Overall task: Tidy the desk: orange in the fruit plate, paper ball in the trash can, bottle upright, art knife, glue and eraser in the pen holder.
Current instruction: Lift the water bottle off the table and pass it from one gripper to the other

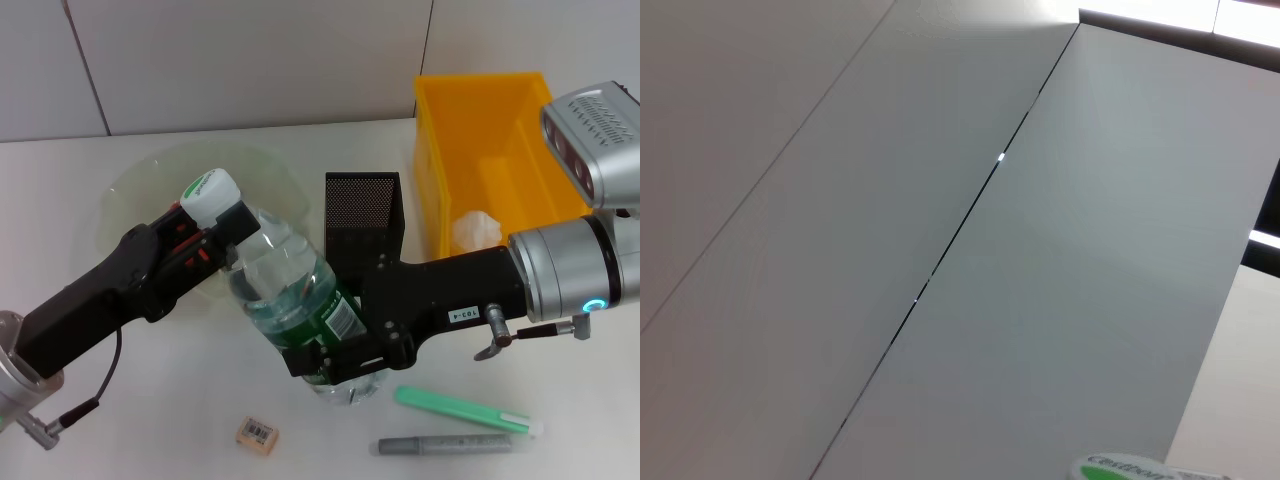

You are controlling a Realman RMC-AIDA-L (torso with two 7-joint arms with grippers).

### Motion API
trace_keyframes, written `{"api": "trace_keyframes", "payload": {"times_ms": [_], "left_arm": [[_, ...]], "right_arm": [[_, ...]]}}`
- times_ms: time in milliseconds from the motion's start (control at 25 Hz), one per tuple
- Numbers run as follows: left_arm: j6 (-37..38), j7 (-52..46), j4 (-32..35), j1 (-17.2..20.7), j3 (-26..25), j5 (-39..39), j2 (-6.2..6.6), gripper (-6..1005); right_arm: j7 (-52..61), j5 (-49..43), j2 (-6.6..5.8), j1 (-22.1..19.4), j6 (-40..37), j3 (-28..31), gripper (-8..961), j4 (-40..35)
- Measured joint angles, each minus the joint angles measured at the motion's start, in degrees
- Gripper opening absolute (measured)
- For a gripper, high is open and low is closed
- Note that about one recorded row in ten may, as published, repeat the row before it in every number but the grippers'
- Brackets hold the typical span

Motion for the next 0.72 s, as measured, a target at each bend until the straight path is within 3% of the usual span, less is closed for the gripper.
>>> {"api": "trace_keyframes", "payload": {"times_ms": [120,320,720], "left_arm": [[-0.3,-0.9,0.1,-0.3,0.0,-0.1,0.07,691],[-0.4,-1.1,0.0,-0.4,-0.1,-0.1,0.1,472],[-0.5,-1.2,0.2,-0.7,0.0,0.0,0.13,443]], "right_arm": [[-0.1,0.0,0.0,0.0,0.0,0.0,776,0.0],[-0.2,0.0,0.0,0.1,0.0,0.0,790,-0.2],[0.2,-0.2,-0.19,0.7,0.0,-1.5,818,-1.4]]}}
